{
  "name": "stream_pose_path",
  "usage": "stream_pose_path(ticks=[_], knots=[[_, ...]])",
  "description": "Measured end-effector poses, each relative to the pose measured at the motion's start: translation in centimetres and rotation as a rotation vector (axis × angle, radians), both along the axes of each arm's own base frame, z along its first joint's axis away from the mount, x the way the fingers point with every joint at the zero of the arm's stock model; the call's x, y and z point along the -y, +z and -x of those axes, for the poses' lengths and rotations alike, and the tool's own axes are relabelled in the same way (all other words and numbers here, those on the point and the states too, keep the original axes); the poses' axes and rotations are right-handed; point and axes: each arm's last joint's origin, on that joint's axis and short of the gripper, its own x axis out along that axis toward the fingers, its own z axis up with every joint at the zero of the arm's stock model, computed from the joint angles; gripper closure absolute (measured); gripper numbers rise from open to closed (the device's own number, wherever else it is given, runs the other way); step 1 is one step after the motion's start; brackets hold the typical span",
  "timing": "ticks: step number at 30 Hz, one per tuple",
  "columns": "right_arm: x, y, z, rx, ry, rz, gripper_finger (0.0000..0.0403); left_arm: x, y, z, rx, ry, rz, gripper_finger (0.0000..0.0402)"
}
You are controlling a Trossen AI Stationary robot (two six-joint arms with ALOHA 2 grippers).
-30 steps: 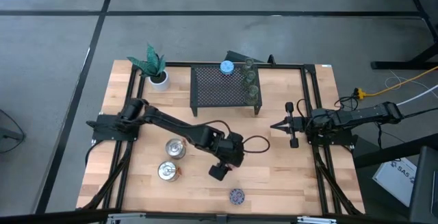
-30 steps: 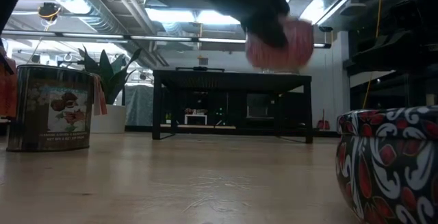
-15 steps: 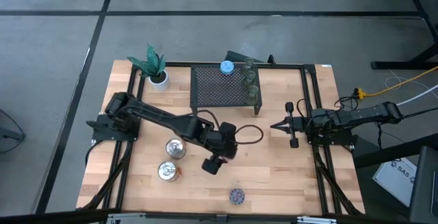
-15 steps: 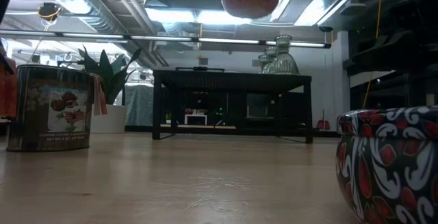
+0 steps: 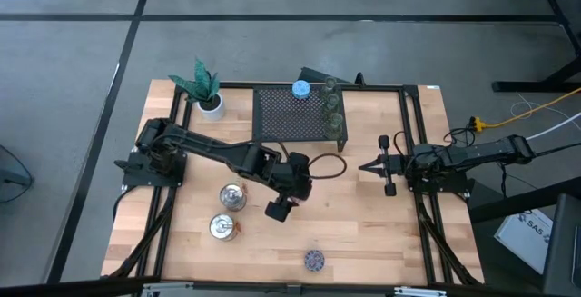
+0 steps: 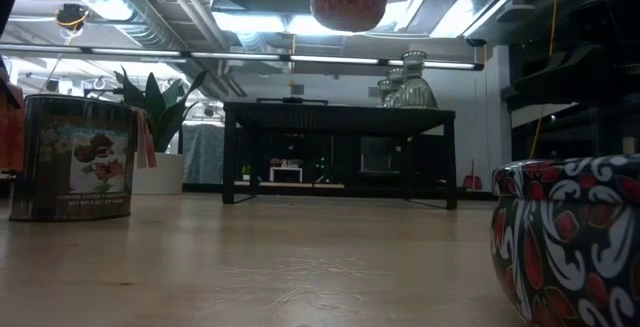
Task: Pick & Place candle stick holders
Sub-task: Put the pink scented candle on the shelf
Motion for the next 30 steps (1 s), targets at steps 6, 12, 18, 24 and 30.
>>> stream_pose_path(ticks=[6,12,18,24,30], knots=[[0.0,0.0,0.0,0.0,0.0,0.0,0.04,-1.0,-0.1,-0.1,-0.015,0.01,0.022,0.0106],[0.0,0.0,0.0,0.0,0.0,0.0,0.04,-1.9,-0.1,-0.2,-0.024,0.017,0.012,0.0106],[0.0,0.0,0.0,0.0,0.0,0.0,0.04,-2.5,-0.1,-0.3,-0.021,0.007,-0.005,0.0106],[0.0,0.0,0.0,0.0,0.0,0.0,0.04,-3.3,-0.1,-0.4,-0.02,0.008,-0.017,0.0106],[0.0,0.0,0.0,0.0,0.0,0.0,0.04,-4.0,-0.1,-0.5,-0.02,0.013,-0.026,0.0105]])
